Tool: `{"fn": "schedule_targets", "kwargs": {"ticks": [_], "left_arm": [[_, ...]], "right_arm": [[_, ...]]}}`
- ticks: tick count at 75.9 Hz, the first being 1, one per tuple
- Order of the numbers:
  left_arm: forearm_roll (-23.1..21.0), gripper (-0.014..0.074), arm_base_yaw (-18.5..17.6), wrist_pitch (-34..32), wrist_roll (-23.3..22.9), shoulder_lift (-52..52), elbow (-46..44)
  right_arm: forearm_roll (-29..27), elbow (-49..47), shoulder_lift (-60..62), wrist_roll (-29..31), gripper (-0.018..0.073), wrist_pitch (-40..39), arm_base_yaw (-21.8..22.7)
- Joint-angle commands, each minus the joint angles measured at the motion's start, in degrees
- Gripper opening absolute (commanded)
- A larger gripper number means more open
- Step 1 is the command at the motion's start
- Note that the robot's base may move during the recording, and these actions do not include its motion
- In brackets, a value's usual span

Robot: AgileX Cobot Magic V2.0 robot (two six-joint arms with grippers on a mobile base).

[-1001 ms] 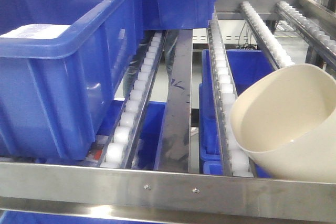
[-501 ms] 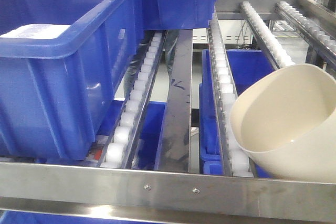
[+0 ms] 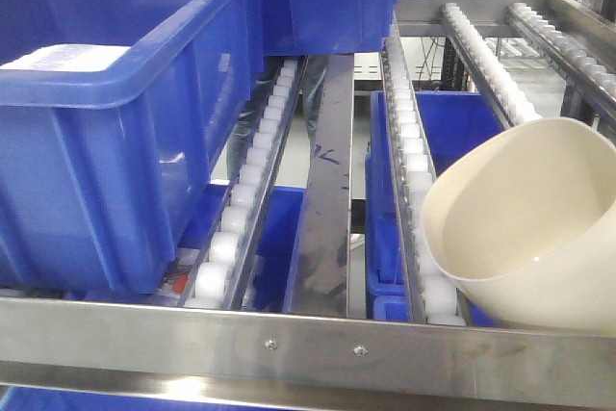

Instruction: Move white bin to right shelf second layer

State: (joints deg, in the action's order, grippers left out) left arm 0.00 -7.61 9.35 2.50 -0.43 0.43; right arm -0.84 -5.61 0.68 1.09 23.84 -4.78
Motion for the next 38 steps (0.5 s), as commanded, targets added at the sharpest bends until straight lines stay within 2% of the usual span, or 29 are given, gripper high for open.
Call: {"fn": "schedule_targets", "kwargs": {"ticks": [1, 9, 38], "left_arm": [[0.0, 0.0085, -0.2, -4.9, -0.3, -0.8, 2.1], [0.0, 0.0085, -0.2, -4.9, -0.3, -0.8, 2.1], [0.0, 0.0085, -0.2, -4.9, -0.3, -0.8, 2.1]], "right_arm": [[-0.6, 0.7, 1.0, 0.4, 0.0023, -6.9, 0.3], [-0.6, 6.7, 1.1, 0.4, 0.0023, -17.4, 0.3], [-0.2, 6.4, 1.1, 0.3, 0.0023, -17.6, 0.2]]}}
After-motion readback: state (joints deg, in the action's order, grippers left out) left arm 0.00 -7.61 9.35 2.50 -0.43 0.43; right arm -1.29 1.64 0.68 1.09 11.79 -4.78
